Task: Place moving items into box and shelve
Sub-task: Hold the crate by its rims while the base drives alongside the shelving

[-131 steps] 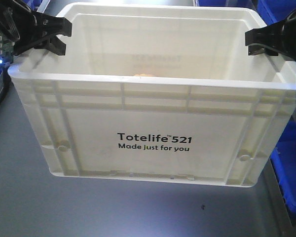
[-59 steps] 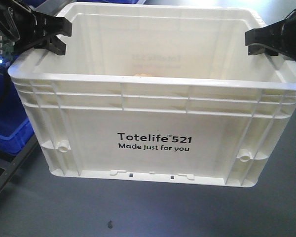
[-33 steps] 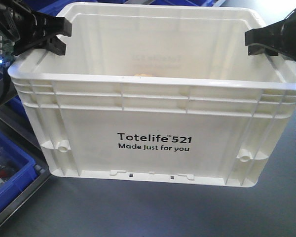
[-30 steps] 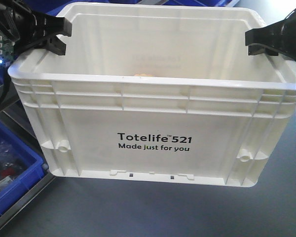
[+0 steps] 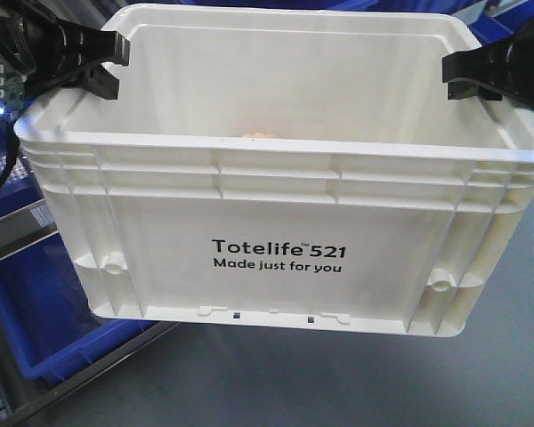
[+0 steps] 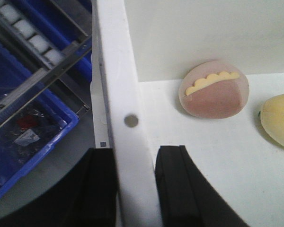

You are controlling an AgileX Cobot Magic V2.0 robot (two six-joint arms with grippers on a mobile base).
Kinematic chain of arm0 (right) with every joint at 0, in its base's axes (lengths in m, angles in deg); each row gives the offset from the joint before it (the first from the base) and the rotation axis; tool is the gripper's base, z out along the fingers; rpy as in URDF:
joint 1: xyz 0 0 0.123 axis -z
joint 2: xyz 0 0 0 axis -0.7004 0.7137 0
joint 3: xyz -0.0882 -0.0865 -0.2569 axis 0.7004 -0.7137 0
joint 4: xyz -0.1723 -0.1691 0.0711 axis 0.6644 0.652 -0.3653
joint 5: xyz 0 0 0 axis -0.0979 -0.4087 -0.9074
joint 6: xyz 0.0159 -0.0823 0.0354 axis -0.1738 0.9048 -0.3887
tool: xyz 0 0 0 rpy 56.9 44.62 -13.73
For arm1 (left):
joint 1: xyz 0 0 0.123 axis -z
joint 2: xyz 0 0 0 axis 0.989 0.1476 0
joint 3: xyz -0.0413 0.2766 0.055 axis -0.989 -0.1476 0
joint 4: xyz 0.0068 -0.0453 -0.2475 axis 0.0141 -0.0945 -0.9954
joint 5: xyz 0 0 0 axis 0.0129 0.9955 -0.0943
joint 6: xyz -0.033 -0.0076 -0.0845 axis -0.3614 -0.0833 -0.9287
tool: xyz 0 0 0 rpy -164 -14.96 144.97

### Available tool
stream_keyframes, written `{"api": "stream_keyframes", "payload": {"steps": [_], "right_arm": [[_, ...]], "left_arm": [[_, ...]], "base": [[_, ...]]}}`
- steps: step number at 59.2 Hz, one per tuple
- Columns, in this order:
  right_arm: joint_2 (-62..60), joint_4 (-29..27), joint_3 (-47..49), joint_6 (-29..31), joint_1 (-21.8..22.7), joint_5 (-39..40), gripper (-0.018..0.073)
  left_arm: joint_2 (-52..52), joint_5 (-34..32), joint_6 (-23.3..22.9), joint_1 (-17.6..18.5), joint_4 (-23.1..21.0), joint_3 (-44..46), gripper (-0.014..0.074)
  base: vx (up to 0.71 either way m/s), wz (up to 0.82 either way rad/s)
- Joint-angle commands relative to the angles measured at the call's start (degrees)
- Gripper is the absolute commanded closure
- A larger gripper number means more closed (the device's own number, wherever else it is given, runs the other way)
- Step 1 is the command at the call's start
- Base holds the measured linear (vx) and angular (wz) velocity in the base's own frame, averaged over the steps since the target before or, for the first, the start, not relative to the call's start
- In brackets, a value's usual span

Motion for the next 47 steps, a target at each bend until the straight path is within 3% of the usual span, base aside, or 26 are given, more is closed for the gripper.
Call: {"api": "stream_keyframes", "payload": {"steps": [1, 47], "right_arm": [[-2.0, -1.7, 2.4, -1.1, 0.0, 5.9, 0.0565], [-2.0, -1.7, 2.4, -1.1, 0.0, 5.9, 0.0565]], "left_arm": [[-3.4, -7.8, 0.8, 0.9, -5.0, 2.6, 0.0602], [-3.4, -7.8, 0.8, 0.9, -5.0, 2.6, 0.0602]], "base": [[0.16, 0.57], [0.12, 0.44]]}}
